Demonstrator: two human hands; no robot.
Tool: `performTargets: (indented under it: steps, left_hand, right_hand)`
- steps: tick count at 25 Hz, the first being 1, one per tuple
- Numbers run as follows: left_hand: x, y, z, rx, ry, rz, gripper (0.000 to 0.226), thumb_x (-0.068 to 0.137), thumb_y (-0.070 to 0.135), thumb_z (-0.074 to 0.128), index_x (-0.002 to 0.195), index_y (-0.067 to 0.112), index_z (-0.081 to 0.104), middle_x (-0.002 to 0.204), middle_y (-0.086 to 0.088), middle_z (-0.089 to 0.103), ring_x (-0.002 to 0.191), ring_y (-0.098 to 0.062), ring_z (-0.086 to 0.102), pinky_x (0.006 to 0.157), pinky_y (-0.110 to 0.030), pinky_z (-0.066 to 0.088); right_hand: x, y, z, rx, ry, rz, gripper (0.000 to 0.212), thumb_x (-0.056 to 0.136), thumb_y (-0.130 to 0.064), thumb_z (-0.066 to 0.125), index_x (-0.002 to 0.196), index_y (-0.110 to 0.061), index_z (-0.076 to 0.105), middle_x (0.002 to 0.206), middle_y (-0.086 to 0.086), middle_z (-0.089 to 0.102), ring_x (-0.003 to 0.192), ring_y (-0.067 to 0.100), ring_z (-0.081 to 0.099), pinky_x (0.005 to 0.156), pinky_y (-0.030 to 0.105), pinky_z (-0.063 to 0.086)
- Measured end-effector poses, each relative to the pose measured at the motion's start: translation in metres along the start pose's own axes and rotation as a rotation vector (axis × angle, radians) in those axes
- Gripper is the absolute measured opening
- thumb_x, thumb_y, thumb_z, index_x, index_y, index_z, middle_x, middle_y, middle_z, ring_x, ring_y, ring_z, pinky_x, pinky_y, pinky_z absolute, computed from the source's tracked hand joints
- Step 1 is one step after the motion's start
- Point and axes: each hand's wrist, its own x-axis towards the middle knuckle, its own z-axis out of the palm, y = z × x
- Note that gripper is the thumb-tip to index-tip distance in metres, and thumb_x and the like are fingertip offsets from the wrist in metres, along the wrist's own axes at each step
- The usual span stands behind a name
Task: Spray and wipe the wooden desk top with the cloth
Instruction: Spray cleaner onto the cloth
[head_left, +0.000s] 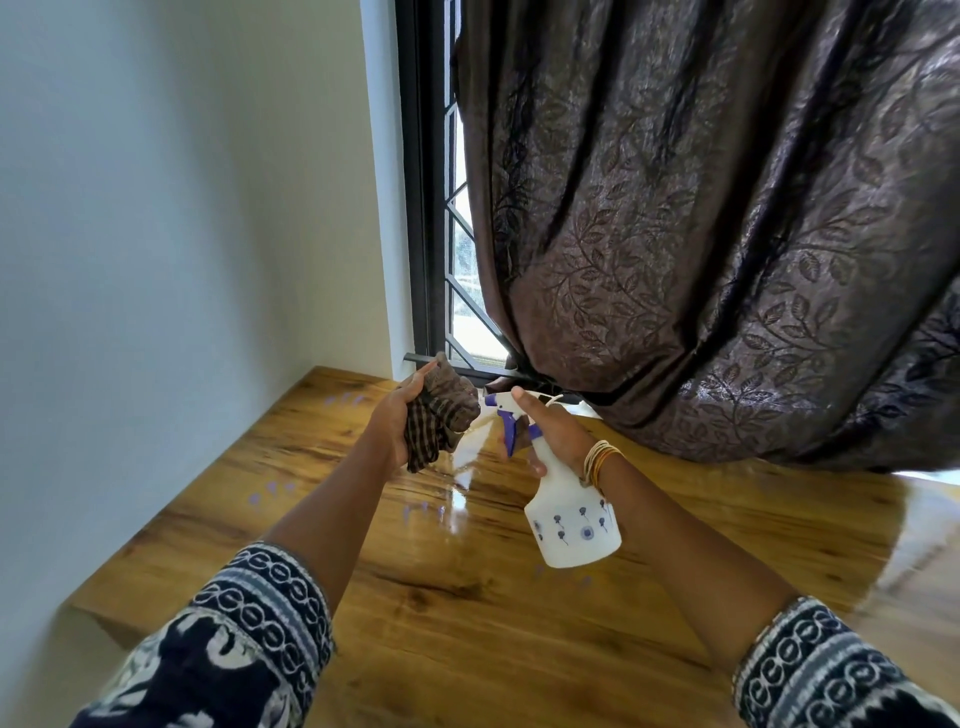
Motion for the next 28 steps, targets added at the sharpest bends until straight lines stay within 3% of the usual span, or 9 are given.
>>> performTargets:
  steps: [3,8,12,15,19,21,24,26,28]
  left_hand:
    - [0.003,0.0,-0.002,0.005,-0.011,0.02,0.04,0.098,0.039,0.047,0.131,0.02,0.06,0.128,-0.023,0.061,0.112,-0.043,0.06,0.075,-0.047,0.054]
    - [0.005,0.004,-0.001,0.02,0.025,0.012,0.039,0.097,0.038,0.048,0.13,0.021,0.06,0.126,-0.021,0.063,0.116,-0.044,0.058,0.074,-0.047,0.054]
    - [0.006,0.005,0.007,0.01,-0.021,0.005,0.039,0.1,0.037,0.042,0.131,0.02,0.059,0.126,-0.022,0.063,0.106,-0.041,0.06,0.069,-0.045,0.055]
    - [0.01,0.001,0.012,0.011,-0.038,0.0,0.041,0.1,0.037,0.041,0.133,0.019,0.058,0.128,-0.022,0.061,0.106,-0.04,0.061,0.072,-0.045,0.055]
    - [0.019,-0.007,0.017,0.016,-0.043,-0.005,0.04,0.1,0.037,0.041,0.133,0.021,0.058,0.13,-0.021,0.06,0.108,-0.04,0.061,0.075,-0.046,0.054]
    - [0.021,-0.013,0.025,0.0,-0.072,-0.022,0.039,0.103,0.034,0.036,0.131,0.019,0.058,0.123,-0.02,0.065,0.097,-0.037,0.066,0.07,-0.042,0.055]
    - [0.026,-0.026,0.039,0.017,-0.065,-0.087,0.039,0.104,0.033,0.035,0.13,0.014,0.057,0.112,-0.018,0.069,0.087,-0.032,0.069,0.062,-0.036,0.057]
    - [0.032,-0.039,0.049,0.056,-0.059,-0.121,0.041,0.103,0.034,0.038,0.131,0.011,0.056,0.114,-0.02,0.067,0.087,-0.033,0.068,0.061,-0.035,0.057]
    - [0.039,-0.052,0.06,0.073,-0.057,-0.159,0.04,0.102,0.034,0.042,0.131,0.01,0.056,0.116,-0.02,0.066,0.088,-0.033,0.068,0.063,-0.035,0.056]
  right_hand:
    - [-0.004,0.001,-0.002,0.097,-0.06,-0.081,0.074,0.097,-0.063,0.034,0.06,-0.006,0.063,0.049,0.008,0.06,0.032,0.018,0.041,0.045,0.027,0.042]
    - [0.001,0.002,-0.013,0.12,-0.082,0.039,0.073,0.095,-0.065,0.037,0.093,-0.002,0.072,0.055,0.006,0.066,0.037,0.018,0.048,0.044,0.023,0.044]
    - [0.007,0.011,-0.013,0.098,-0.006,-0.054,0.077,0.095,-0.066,0.035,0.067,-0.002,0.068,0.053,0.014,0.059,0.034,0.02,0.044,0.043,0.024,0.044]
    - [0.01,0.018,-0.016,0.207,0.01,-0.083,0.068,0.098,-0.058,0.039,0.073,0.0,0.064,0.064,0.022,0.06,0.035,0.022,0.043,0.039,0.023,0.04]
    - [0.014,0.039,-0.033,0.289,0.078,0.018,0.062,0.091,-0.064,0.05,0.104,-0.007,0.072,0.094,0.03,0.069,0.045,0.026,0.05,0.042,0.026,0.044]
    - [0.013,0.05,-0.049,0.298,0.132,-0.012,0.05,0.093,-0.061,0.048,0.107,-0.02,0.073,0.098,0.027,0.071,0.046,0.025,0.052,0.044,0.026,0.045]
    - [0.007,0.068,-0.08,0.327,0.256,-0.029,0.043,0.098,-0.054,0.046,0.118,-0.023,0.067,0.098,0.023,0.073,0.045,0.021,0.055,0.046,0.026,0.046]
    - [0.003,0.082,-0.103,0.328,0.348,-0.042,0.038,0.098,-0.048,0.049,0.12,-0.024,0.068,0.101,0.018,0.073,0.059,0.022,0.063,0.052,0.028,0.052]
    - [0.001,0.095,-0.122,0.357,0.466,-0.035,0.03,0.095,-0.04,0.059,0.112,-0.019,0.071,0.106,0.015,0.073,0.081,0.027,0.069,0.069,0.033,0.058]
